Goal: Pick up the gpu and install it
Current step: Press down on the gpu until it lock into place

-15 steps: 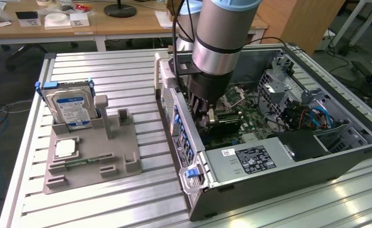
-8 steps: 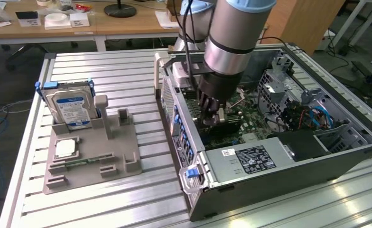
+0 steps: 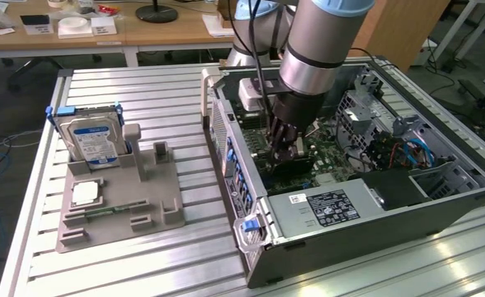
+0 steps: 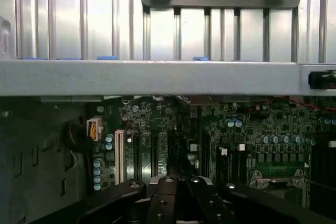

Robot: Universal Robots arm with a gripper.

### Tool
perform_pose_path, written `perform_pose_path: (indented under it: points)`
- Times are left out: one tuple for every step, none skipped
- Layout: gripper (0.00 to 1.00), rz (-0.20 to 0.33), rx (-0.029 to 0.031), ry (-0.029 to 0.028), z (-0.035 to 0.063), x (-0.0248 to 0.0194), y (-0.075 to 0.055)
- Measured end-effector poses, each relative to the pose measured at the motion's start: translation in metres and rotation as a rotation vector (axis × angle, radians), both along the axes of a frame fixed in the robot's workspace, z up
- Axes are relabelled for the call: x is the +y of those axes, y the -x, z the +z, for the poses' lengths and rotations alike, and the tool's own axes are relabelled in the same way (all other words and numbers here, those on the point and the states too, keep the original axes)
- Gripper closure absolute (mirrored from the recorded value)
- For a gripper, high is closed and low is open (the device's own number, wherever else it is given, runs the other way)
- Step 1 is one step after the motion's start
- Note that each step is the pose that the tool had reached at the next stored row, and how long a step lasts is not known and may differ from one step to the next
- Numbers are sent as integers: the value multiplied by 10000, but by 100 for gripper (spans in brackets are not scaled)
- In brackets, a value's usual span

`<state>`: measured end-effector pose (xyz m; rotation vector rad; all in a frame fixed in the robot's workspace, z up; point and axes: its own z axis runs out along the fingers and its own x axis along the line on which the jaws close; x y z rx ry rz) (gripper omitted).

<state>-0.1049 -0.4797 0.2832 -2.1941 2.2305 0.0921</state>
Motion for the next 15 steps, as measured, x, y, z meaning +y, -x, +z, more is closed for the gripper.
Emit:
perform_pose_path:
  points:
    - [89,5,0,0,-2,12,-6]
    - [89,13,0,0,-3,26,-9]
    - [89,24,0,0,-4,42,-11]
    - [89,32,-1,-1,-5,61,-11]
    - [89,35,0,0,-6,72,-12]
    - [89,36,0,0,-6,79,-12]
    - [89,37,0,0,-7,80,-12]
    - [89,37,0,0,-7,80,-12]
    - [89,38,3,1,-7,80,-12]
    - [89,37,5,1,-7,80,-12]
    - [89,35,5,0,-8,80,-11]
    - [89,36,5,0,-8,80,-11]
    - [89,35,5,0,-9,80,-11]
    - [89,35,5,0,-9,80,-11]
    - [89,35,5,-1,-9,78,-11]
